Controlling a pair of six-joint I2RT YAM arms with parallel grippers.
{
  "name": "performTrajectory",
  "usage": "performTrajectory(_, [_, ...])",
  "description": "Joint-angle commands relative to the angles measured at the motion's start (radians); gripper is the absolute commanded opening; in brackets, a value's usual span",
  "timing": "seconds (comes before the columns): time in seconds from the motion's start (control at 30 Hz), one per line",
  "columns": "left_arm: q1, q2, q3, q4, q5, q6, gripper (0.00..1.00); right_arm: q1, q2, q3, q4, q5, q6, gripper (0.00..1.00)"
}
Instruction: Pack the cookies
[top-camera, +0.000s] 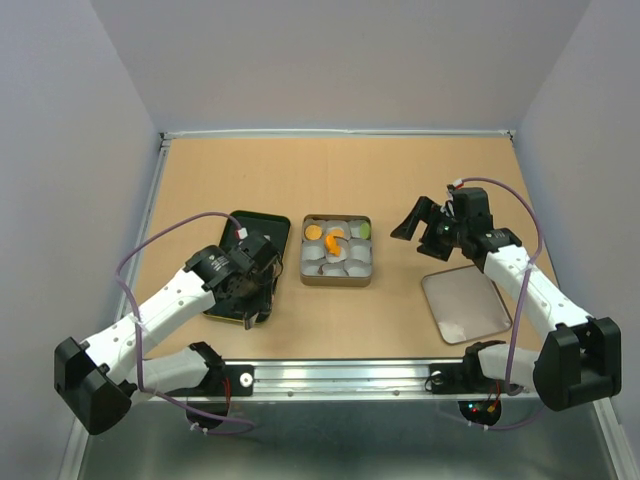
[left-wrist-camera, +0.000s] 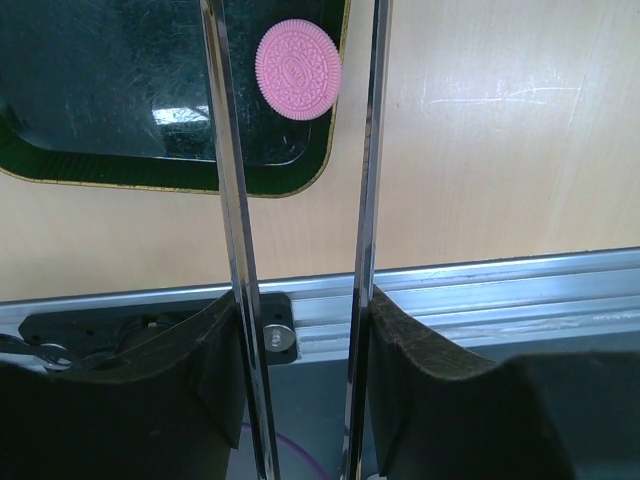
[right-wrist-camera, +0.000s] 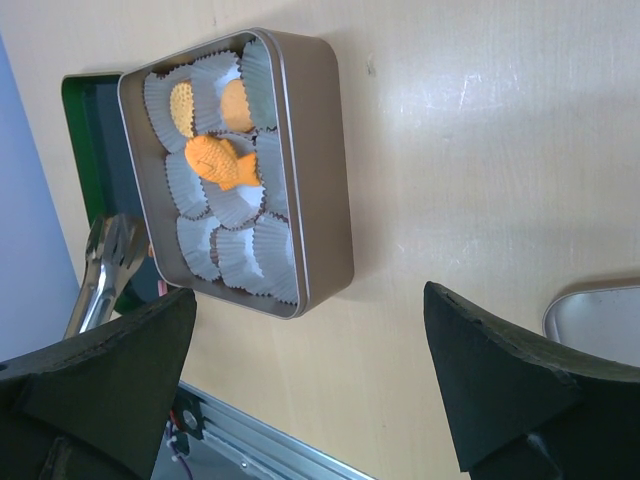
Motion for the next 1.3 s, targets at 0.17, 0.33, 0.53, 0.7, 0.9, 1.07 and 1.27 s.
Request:
performTrajectory(0.17, [0.013,0.019,-0.052,0.011,-0.045,0.009,0.52,-0.007,-0.003,-0.025,0.028,0.0,-0.017,1.0])
performTrajectory(0.33, [0.044,0.019,-0.049,0.007,-0.047,0.025,0.51,-0.007,-0.013,-0.029,0.028,0.001,-0.016,1.0])
performTrajectory(0.53, [0.055,0.028,-0.058,0.028,-0.021,0.038,0.51,-0.007,-0.012,-0.032,0.03,0.0,-0.016,1.0])
performTrajectory(0.7, [0.055,0.046,-0.073,0.048,0.001,0.045,0.47,-0.007,-0.017,-0.035,0.028,0.005,-0.019,1.0])
performTrajectory(0.9, [0.055,0.056,-0.05,0.042,-0.008,0.045,0.37,-0.007,-0.015,-0.04,0.03,0.005,-0.019,1.0])
performTrajectory(1.07, [0.055,0.091,0.1,-0.007,-0.057,0.049,0.35,-0.007,-0.009,-0.034,0.031,0.003,-0.019,1.0])
performTrajectory(1.27, [0.055,0.158,0.33,-0.073,-0.106,0.067,0.31,-0.007,-0.006,-0.02,0.031,0.001,-0.016,1.0])
